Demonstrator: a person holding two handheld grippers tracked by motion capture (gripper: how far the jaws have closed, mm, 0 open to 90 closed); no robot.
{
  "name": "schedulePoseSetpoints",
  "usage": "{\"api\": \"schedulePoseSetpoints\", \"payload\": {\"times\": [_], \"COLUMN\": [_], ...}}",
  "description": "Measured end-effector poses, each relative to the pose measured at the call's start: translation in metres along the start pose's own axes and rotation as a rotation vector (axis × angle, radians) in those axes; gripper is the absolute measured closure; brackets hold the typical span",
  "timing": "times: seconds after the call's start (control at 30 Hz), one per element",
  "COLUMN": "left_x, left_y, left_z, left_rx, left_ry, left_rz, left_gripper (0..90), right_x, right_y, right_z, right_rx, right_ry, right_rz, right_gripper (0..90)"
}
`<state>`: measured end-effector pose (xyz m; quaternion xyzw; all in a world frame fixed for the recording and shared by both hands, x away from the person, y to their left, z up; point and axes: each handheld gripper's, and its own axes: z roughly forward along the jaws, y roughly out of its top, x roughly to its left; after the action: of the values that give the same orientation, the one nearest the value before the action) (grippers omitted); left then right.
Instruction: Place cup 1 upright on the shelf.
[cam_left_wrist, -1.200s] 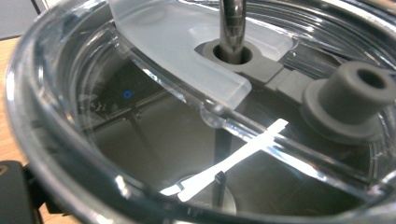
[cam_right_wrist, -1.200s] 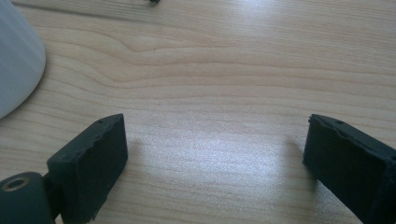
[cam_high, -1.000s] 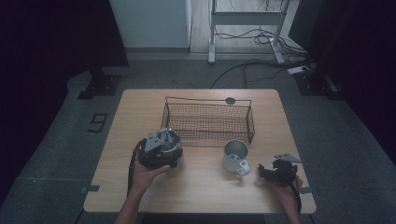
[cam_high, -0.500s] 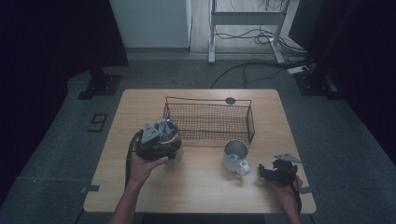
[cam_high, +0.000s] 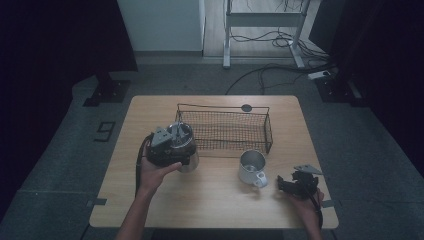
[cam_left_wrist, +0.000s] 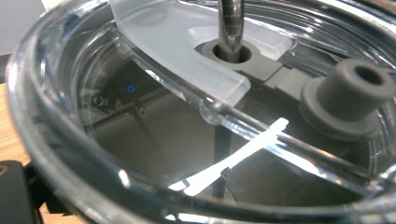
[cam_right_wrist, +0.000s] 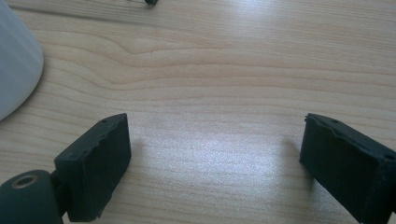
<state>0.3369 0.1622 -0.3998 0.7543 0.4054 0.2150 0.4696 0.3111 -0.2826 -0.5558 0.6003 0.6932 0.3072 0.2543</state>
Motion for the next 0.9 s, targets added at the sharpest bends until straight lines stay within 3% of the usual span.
{"api": "schedulePoseSetpoints", "payload": {"times": [0.3, 0.9], "left_x": [0.006, 0.008], "left_y": [0.005, 0.016], "left_z": [-0.001, 0.0], "left_rx": [-0.008, -0.012], "left_ry": [-0.001, 0.007], "left_rz": [-0.022, -0.027], "left_gripper": [3.8, 3.8], "right_x": [0.0, 0.0], "right_y": [0.0, 0.0], "right_z": [0.0, 0.0], "right_rx": [0.0, -0.001], "right_ry": [-0.001, -0.001], "right_rz": [0.0, 0.0], "right_gripper": [8.5, 8.6]}}
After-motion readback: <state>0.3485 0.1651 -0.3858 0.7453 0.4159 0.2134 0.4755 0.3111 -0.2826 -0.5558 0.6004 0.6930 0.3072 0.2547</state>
